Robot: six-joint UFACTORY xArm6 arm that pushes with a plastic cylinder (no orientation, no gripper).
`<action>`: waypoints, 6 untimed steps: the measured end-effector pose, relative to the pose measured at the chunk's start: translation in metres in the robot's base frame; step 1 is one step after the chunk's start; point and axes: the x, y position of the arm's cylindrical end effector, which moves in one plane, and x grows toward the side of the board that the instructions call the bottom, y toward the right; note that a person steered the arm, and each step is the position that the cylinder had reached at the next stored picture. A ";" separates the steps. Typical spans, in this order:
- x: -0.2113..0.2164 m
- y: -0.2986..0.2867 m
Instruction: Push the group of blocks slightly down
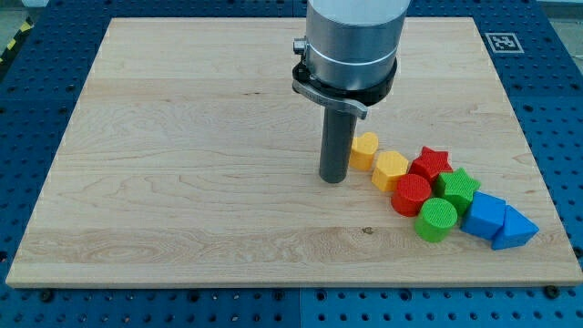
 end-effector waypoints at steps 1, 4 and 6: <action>0.000 0.000; -0.050 -0.041; -0.042 0.042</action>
